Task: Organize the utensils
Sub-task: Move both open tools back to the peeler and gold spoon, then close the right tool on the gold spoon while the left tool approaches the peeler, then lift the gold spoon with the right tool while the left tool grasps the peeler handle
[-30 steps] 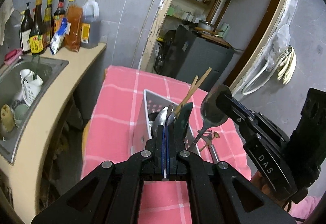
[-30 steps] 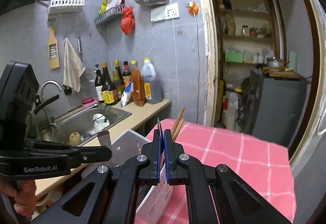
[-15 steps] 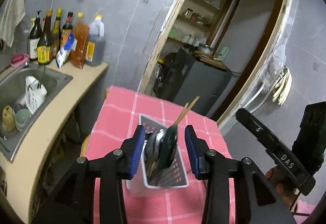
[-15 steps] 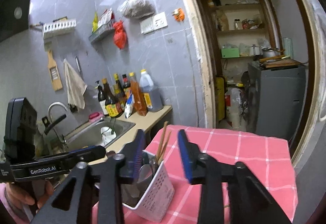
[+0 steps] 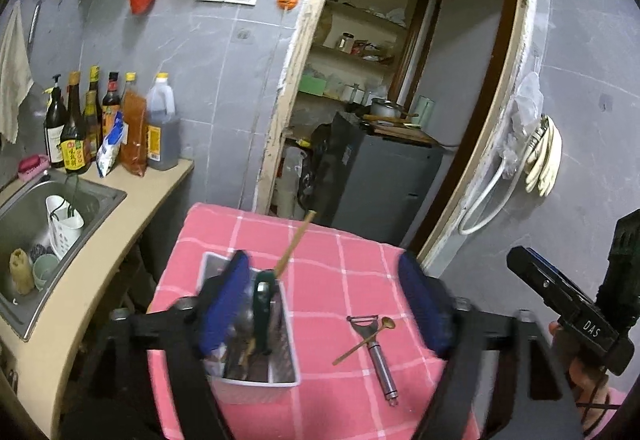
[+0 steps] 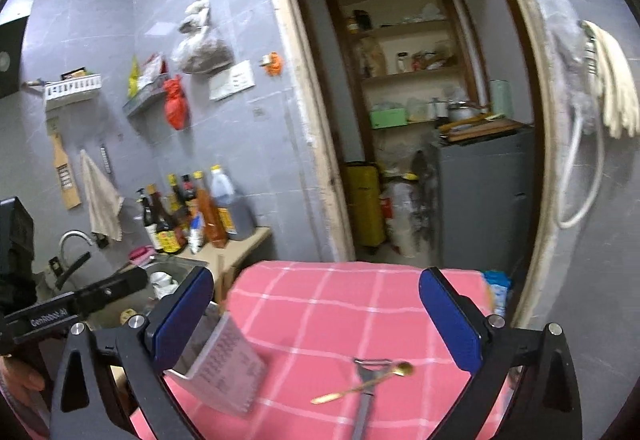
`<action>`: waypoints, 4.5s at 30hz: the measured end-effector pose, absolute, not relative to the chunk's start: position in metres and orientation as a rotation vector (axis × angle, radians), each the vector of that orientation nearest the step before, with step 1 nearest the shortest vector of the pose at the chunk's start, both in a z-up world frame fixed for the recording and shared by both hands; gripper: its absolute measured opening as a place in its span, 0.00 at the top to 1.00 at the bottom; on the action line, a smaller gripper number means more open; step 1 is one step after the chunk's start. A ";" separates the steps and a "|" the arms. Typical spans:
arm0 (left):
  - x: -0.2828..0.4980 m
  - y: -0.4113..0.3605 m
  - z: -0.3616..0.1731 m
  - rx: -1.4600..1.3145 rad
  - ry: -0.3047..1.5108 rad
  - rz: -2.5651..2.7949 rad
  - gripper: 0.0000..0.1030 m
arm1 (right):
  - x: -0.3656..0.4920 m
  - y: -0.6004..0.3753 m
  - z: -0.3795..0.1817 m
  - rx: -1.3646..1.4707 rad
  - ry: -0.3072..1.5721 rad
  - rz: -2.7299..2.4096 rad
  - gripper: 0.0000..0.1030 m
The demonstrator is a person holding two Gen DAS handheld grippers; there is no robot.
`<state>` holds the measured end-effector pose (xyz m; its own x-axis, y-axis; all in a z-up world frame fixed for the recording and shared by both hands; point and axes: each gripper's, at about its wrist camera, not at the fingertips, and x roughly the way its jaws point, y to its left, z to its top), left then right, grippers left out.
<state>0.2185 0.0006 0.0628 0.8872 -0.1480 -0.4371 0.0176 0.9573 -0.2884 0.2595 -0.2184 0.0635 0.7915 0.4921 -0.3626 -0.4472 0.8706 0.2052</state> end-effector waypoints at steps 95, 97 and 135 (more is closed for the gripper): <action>0.360 -0.082 -0.127 -0.449 1.080 -0.218 0.47 | 0.451 -0.232 -0.125 0.287 1.390 0.341 0.88; 0.363 -0.089 -0.129 -0.424 1.104 -0.226 0.47 | 0.455 -0.235 -0.125 0.286 1.394 0.364 0.88; 0.395 -0.100 -0.134 -0.417 1.256 -0.203 0.86 | 0.507 -0.246 -0.126 0.320 1.304 0.502 0.94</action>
